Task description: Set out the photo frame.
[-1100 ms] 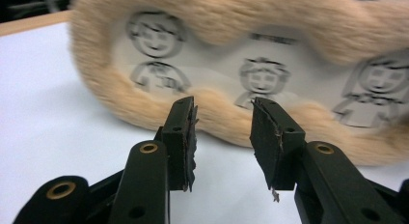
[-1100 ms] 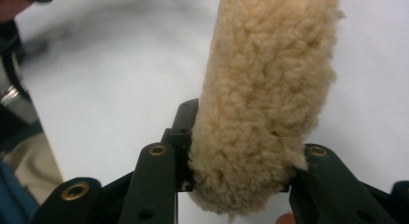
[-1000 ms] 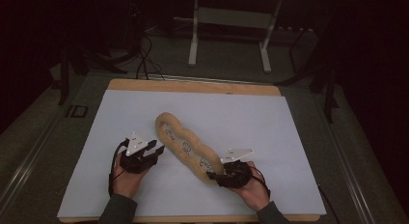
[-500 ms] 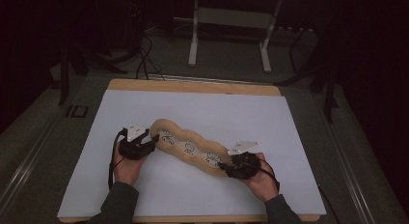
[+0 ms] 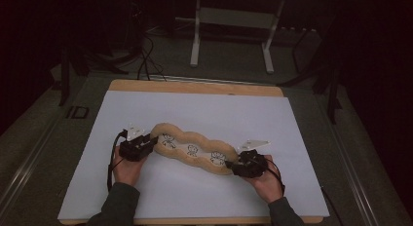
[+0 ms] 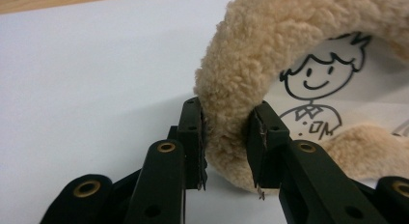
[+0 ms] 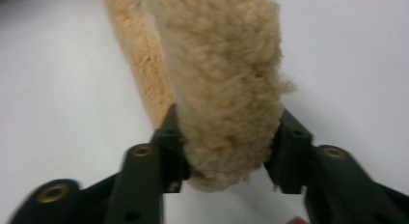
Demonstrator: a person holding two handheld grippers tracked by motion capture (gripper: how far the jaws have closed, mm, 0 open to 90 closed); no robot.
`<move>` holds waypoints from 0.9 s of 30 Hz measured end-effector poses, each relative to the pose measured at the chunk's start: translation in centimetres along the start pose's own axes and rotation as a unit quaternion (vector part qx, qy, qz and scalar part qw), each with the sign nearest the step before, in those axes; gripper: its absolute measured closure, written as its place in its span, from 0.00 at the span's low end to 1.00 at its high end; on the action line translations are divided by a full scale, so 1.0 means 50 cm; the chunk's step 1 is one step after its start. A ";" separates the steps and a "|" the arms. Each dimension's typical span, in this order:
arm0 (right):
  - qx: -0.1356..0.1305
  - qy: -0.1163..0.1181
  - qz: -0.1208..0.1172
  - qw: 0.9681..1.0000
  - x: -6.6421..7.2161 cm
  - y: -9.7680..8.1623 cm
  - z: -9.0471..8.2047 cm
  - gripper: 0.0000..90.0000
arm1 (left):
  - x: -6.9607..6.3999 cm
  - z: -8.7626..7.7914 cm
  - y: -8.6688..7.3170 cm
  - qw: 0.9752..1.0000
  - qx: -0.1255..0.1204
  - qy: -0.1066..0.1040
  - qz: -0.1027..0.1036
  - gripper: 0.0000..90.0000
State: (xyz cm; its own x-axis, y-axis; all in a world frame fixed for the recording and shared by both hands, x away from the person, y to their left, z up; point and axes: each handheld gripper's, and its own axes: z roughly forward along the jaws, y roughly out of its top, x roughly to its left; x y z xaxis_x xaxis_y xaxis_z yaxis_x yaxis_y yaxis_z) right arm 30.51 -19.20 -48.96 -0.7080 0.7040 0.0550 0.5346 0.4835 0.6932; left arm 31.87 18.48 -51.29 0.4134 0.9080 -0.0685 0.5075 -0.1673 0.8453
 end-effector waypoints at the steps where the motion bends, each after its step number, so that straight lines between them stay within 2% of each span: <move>1: -0.005 -0.010 0.007 1.000 -0.002 0.001 -0.002 0.69 | -0.004 -0.005 0.000 1.000 -0.006 -0.001 -0.001 0.79; 2: -0.005 -0.010 0.007 1.000 -0.002 0.001 -0.002 0.69 | -0.004 -0.005 0.000 1.000 -0.006 -0.001 -0.001 0.79; 3: -0.009 -0.020 0.013 1.000 -0.006 0.001 -0.003 0.70 | -0.014 -0.013 0.003 1.000 -0.016 0.003 0.002 0.79; 4: -0.013 -0.033 0.031 0.999 -0.017 -0.001 0.001 0.70 | -0.017 -0.015 0.003 1.000 -0.020 0.007 0.004 0.79; 5: -0.019 -0.032 0.038 0.999 -0.021 -0.002 0.003 0.71 | -0.019 -0.017 0.003 1.000 -0.022 0.009 0.003 0.79; 10: -0.050 -0.035 0.050 0.997 -0.034 0.007 0.000 0.70 | -0.018 -0.024 -0.004 0.999 -0.018 0.007 -0.028 0.79; 17: -0.070 -0.044 0.049 0.995 -0.049 0.013 0.006 0.70 | -0.027 -0.029 -0.019 0.999 -0.016 0.010 -0.042 0.78; 21: -0.074 -0.039 0.050 0.995 -0.054 0.009 0.010 0.69 | -0.034 -0.036 -0.024 0.999 -0.011 0.013 -0.037 0.77; 27: -0.078 -0.034 0.048 0.995 -0.057 0.000 0.011 0.68 | -0.042 -0.046 -0.035 0.999 0.005 0.004 -0.038 0.76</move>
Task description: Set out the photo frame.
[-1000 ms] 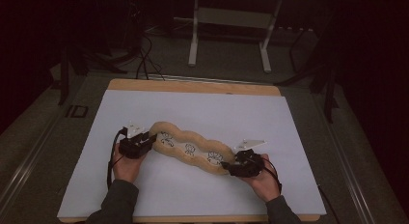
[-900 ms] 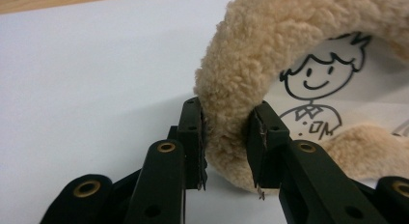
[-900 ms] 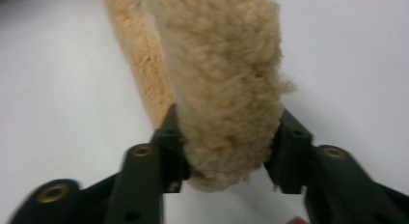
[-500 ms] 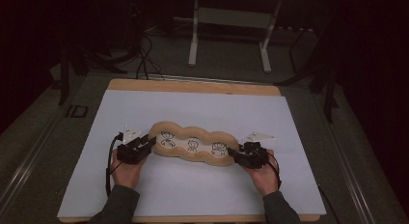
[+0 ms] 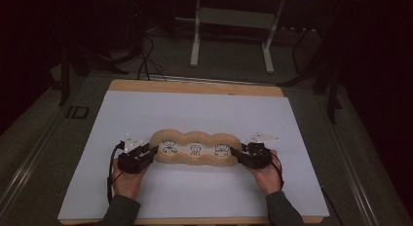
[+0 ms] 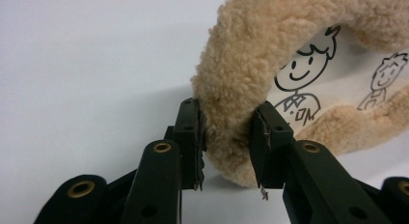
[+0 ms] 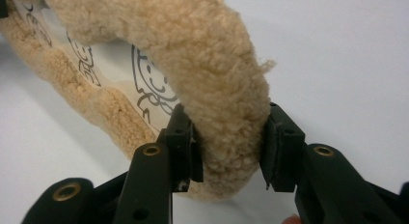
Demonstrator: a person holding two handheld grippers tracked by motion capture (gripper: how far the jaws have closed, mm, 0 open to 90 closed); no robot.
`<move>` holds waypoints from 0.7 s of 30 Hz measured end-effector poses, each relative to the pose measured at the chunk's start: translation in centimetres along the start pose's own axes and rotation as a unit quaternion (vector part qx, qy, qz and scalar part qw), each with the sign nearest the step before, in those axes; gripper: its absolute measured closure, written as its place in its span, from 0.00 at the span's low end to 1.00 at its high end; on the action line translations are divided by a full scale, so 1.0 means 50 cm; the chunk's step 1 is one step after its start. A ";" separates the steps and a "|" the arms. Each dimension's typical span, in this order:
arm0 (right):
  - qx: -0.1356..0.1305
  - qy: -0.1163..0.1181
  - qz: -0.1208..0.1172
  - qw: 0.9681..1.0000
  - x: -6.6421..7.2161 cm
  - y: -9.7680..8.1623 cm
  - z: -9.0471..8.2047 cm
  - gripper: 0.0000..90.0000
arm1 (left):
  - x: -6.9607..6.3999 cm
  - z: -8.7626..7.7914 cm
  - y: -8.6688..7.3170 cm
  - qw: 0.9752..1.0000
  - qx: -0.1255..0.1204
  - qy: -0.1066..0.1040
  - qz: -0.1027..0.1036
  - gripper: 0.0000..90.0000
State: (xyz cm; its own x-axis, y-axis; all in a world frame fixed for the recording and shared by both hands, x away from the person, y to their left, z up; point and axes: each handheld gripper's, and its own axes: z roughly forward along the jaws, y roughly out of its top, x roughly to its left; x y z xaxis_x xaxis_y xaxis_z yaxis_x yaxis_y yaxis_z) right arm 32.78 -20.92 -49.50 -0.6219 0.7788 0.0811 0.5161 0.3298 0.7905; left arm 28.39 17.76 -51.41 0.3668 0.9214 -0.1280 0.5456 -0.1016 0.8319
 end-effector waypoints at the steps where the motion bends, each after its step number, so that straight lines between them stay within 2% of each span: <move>1: 0.000 0.000 -0.001 1.000 0.000 0.000 0.000 0.68 | 0.000 0.000 -0.001 1.000 0.003 -0.001 0.000 0.76; 12: -0.006 0.001 0.003 1.000 0.002 -0.006 -0.002 0.67 | -0.008 -0.006 -0.009 1.000 0.005 0.005 -0.008 0.76; 16: -0.003 0.003 0.007 1.000 0.003 -0.008 -0.004 0.65 | -0.002 -0.009 -0.008 1.000 0.009 -0.008 -0.016 0.76; 19: 0.008 0.013 0.016 1.000 -0.001 -0.013 0.000 0.56 | 0.002 -0.011 -0.007 0.999 0.011 -0.018 -0.026 0.70; 21: 0.013 0.020 0.019 1.000 -0.003 -0.016 -0.001 0.49 | 0.001 -0.016 -0.007 1.000 0.013 -0.015 -0.022 0.62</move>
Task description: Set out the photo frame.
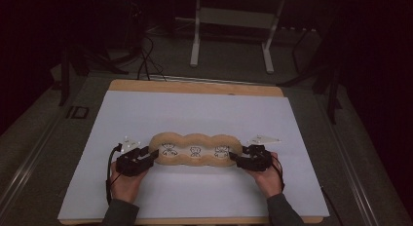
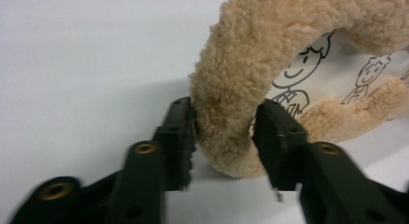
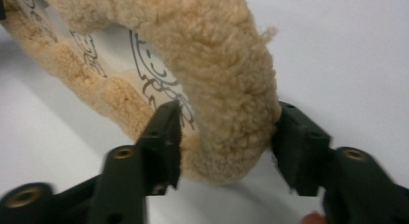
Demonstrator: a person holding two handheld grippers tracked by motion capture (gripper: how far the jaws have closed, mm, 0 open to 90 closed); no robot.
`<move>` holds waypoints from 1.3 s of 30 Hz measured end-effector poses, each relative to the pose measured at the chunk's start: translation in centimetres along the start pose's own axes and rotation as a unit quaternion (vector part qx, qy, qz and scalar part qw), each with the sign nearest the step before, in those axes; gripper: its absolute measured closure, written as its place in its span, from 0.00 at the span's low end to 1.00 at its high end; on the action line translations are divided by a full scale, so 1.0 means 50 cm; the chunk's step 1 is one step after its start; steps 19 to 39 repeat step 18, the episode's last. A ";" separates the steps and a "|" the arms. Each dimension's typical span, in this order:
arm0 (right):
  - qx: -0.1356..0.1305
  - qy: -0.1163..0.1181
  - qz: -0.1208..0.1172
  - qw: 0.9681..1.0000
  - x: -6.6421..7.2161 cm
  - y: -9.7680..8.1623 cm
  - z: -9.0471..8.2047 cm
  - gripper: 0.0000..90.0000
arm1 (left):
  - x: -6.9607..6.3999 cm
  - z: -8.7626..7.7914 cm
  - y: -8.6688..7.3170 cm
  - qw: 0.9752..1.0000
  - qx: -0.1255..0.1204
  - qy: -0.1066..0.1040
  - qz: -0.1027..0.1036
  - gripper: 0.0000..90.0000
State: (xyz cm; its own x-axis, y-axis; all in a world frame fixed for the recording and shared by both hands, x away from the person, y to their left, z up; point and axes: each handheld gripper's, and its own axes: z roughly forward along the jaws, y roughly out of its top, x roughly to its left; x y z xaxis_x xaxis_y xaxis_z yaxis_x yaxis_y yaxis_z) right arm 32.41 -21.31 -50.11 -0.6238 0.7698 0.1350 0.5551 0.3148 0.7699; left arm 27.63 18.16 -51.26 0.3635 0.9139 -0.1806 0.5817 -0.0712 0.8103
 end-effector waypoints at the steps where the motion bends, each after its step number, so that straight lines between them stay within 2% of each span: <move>1: 0.000 0.003 0.002 1.000 -0.001 0.000 -0.002 0.46 | 0.000 -0.003 0.000 1.000 0.001 0.002 0.004 0.59; 3: -0.001 0.005 0.006 1.000 -0.003 0.000 -0.009 0.44 | -0.001 -0.012 -0.001 1.000 -0.003 0.015 0.017 0.55; 7: -0.012 0.014 0.006 1.000 -0.009 0.003 -0.032 0.41 | 0.008 -0.033 0.002 0.999 -0.017 0.020 0.033 0.52; 10: -0.018 0.018 0.003 1.000 -0.015 0.003 -0.052 0.40 | 0.024 -0.043 0.004 0.999 -0.020 0.008 0.041 0.52; 12: -0.018 0.016 0.000 1.000 -0.022 0.003 -0.067 0.39 | 0.034 -0.046 0.005 0.998 -0.009 0.006 0.059 0.51; 18: -0.010 0.007 0.003 1.000 -0.055 -0.007 -0.102 0.39 | 0.051 -0.053 0.009 0.996 0.011 -0.017 0.086 0.50; 39: -0.010 0.007 0.003 1.000 -0.055 -0.007 -0.102 0.39 | 0.051 -0.053 0.009 0.996 0.011 -0.017 0.086 0.50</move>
